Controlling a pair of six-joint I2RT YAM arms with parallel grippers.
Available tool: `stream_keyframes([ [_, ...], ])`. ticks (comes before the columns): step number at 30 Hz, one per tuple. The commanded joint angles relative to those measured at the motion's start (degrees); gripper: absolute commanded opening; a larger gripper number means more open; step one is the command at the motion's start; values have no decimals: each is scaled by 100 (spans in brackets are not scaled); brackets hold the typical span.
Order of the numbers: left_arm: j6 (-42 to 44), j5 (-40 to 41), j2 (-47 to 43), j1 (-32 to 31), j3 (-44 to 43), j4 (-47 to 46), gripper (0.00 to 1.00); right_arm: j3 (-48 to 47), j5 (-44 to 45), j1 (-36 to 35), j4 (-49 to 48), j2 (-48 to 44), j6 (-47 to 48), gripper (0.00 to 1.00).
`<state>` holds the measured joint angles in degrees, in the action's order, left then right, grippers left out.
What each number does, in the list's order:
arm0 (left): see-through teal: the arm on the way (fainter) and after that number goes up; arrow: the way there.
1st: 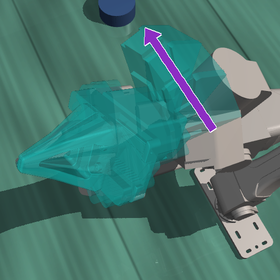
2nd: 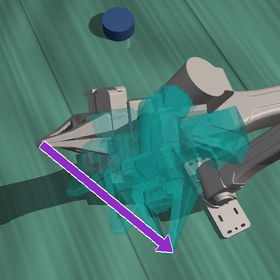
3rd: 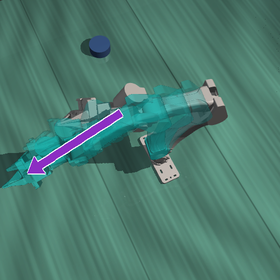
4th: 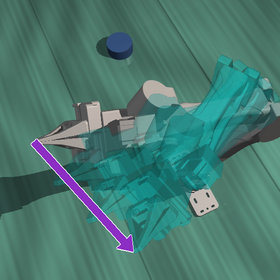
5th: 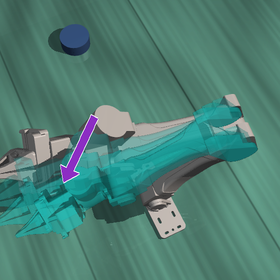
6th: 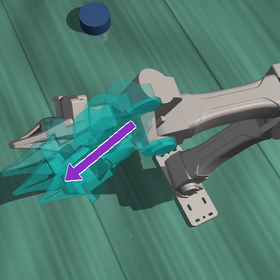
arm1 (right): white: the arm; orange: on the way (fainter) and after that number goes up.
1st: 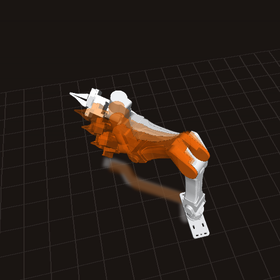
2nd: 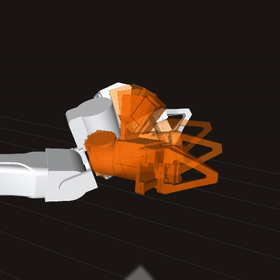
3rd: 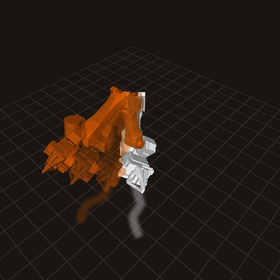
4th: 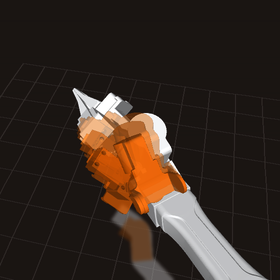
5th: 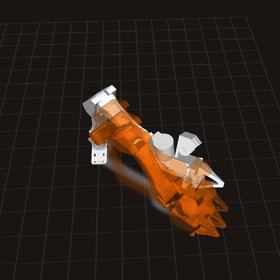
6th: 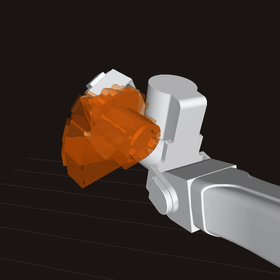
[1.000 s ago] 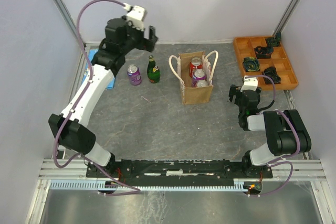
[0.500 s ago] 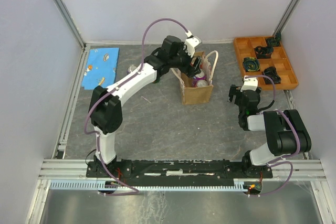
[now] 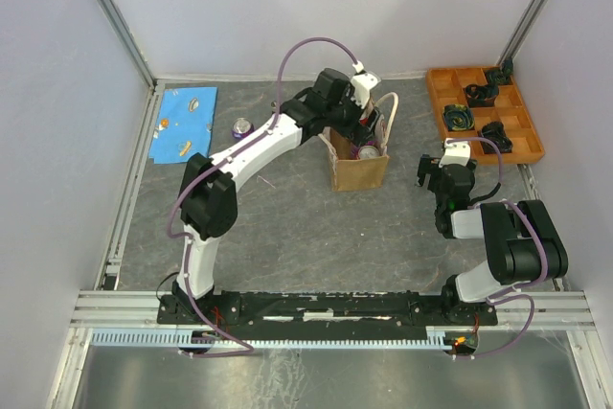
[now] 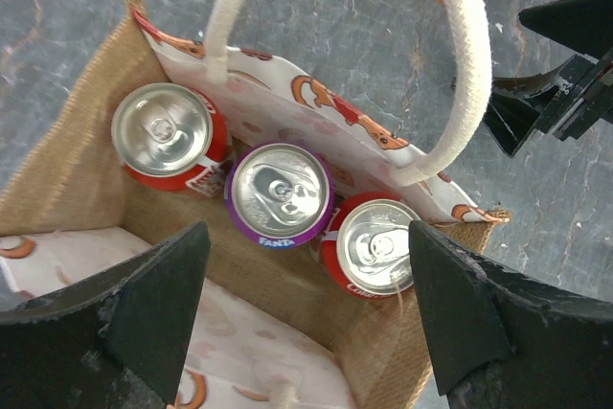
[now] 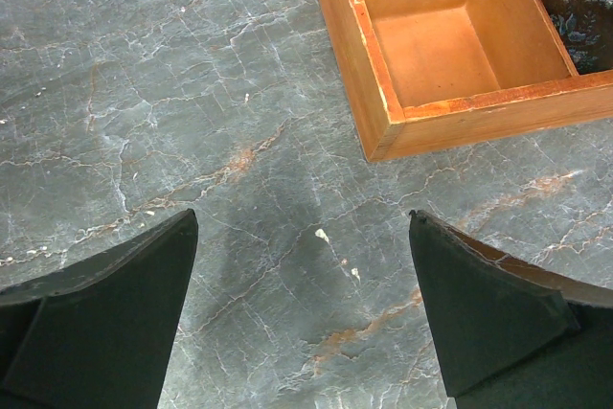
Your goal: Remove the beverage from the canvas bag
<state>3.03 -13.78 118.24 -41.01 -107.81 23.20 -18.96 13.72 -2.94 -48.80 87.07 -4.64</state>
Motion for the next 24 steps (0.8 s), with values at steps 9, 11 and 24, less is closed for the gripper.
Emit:
stream_keyframes([
  [9,-778,1198,-90,-437,286,134,94,-161,-44,14,-143,-53,17,99],
  [11,-888,1256,-96,-459,440,16,94,-154,-44,14,-139,-54,17,99],
  [24,-1209,1242,0,-530,544,-258,95,-160,-44,14,-139,-54,17,99],
])
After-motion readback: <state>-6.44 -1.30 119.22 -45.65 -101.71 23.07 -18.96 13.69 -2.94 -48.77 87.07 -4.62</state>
